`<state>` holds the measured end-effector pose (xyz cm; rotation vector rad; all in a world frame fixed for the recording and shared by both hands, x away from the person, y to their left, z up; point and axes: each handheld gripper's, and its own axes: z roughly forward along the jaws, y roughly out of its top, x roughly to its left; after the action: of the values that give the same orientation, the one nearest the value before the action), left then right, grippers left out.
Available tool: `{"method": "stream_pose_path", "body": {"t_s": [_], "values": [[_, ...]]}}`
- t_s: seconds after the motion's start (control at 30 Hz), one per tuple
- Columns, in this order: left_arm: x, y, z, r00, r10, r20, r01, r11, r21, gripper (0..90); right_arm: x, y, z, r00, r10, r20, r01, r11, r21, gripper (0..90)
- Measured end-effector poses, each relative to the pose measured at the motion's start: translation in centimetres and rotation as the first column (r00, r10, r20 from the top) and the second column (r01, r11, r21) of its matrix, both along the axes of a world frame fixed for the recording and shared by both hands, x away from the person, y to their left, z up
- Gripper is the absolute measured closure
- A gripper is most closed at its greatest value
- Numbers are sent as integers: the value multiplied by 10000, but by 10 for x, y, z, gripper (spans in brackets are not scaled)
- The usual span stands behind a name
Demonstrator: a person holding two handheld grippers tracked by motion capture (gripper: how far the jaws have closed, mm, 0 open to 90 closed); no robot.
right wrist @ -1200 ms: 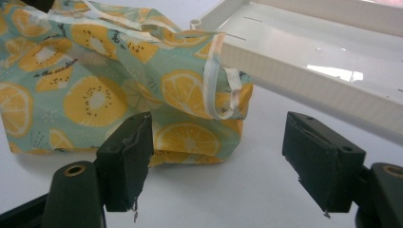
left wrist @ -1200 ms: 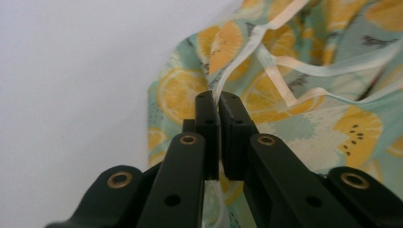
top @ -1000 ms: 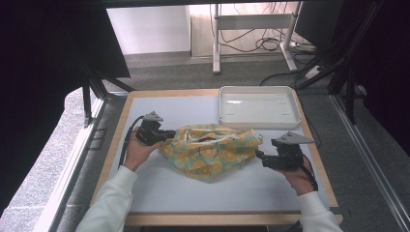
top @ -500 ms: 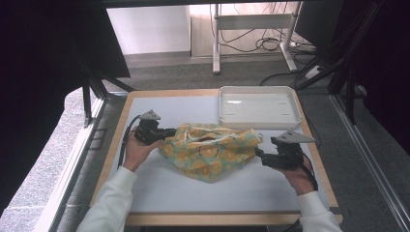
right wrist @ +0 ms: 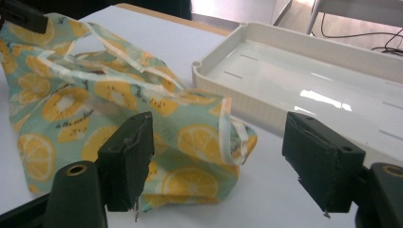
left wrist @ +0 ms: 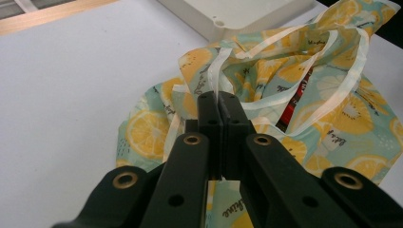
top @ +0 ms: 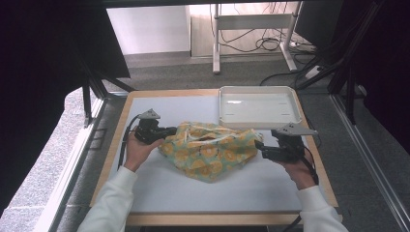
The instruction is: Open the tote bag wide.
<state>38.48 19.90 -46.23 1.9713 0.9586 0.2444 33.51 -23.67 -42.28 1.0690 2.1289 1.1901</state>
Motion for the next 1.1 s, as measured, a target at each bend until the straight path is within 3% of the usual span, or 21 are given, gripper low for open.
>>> {"method": "stream_pose_path", "body": {"t_s": [0.23, 0.6, 0.7, 1.1], "values": [[1, -1, -1, 10000, -42, -19, 42, 10000, -13, 900, 15, 9, 9, 9999, 96, -35, -97, 9998, -152, 260], [1, -1, -1, 10000, -31, -24, 30, 9999, -143, 900, 37, 24, 8, 9993, 229, -288, -239, 9991, -350, 271], [1, -1, -1, 9999, -100, -92, 97, 9993, -370, 900, 41, 26, 9, 9992, 261, -314, -274, 9989, -391, 278], [1, -1, 0, 9996, -202, -180, 194, 9989, -433, 900, 64, 45, 8, 9966, 522, -637, -567, 9959, -705, 295]]}}
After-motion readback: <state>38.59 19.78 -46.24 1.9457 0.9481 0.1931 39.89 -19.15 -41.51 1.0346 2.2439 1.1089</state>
